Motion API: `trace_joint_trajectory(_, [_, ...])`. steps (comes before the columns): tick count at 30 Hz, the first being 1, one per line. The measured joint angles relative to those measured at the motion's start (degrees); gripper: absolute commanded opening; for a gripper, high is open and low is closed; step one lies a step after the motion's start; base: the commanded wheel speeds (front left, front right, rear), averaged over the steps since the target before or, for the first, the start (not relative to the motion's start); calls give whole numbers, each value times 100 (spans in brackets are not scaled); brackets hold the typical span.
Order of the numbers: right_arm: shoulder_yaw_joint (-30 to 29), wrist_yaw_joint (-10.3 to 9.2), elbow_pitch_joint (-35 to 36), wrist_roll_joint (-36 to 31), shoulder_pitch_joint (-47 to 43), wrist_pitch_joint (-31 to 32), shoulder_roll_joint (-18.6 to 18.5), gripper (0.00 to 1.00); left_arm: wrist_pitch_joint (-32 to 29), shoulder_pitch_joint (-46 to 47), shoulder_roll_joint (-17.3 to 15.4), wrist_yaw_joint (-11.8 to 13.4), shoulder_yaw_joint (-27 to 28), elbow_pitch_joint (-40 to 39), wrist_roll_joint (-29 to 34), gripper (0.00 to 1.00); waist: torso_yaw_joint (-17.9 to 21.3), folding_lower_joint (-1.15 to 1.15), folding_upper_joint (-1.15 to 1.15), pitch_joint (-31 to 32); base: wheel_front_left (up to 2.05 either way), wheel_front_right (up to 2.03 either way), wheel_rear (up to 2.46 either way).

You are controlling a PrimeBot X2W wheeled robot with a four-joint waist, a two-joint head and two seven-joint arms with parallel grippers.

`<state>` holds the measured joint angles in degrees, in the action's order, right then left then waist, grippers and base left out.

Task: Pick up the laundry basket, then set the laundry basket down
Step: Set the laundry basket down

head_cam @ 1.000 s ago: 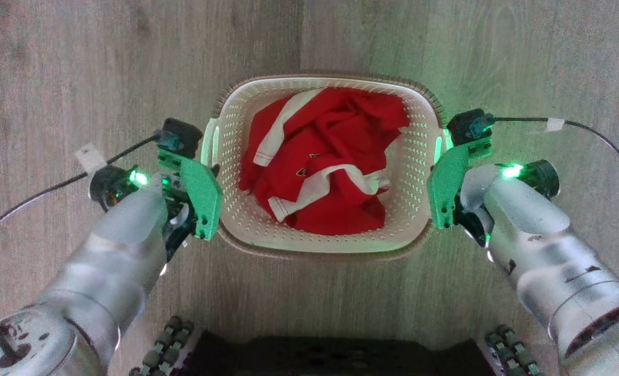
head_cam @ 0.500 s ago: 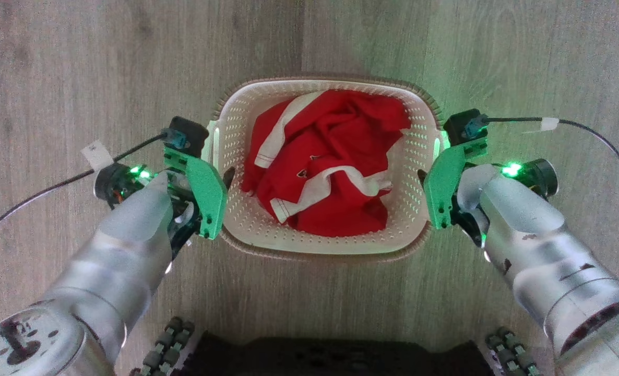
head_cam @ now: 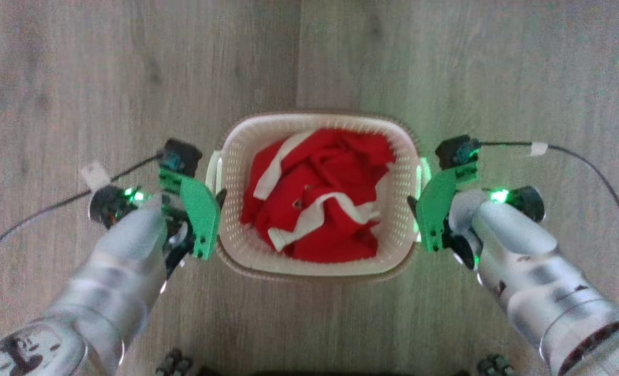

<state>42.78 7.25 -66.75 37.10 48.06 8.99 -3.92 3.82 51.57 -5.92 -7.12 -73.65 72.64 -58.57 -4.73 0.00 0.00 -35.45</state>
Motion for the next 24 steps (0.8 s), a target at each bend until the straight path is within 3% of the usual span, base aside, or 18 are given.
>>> trace_joint_trajectory(5, [5,0,190,248,-212,-180,0,100,445,-264,-77,3,-4,35,1,100,70,0,0,558,0,0,0])
trace_joint_trajectory(10, [-27,-1,345,307,-310,-861,3,100,937,-454,-149,80,24,31,3,100,144,0,0,1184,0,0,0])
trace_joint_trajectory(15, [-147,-1,374,324,-325,-1507,3,100,1045,-470,-307,346,258,-305,79,100,208,0,0,1662,0,0,0])
trace_joint_trajectory(19, [-400,0,359,204,-333,-2130,4,100,1046,-478,-697,837,946,-1388,525,100,273,0,0,2065,0,0,0])
trace_joint_trajectory(24, [-1106,0,526,-200,-334,-2321,-42,100,1063,-983,-1163,1457,1992,-3005,1428,100,362,0,0,2443,0,0,0])
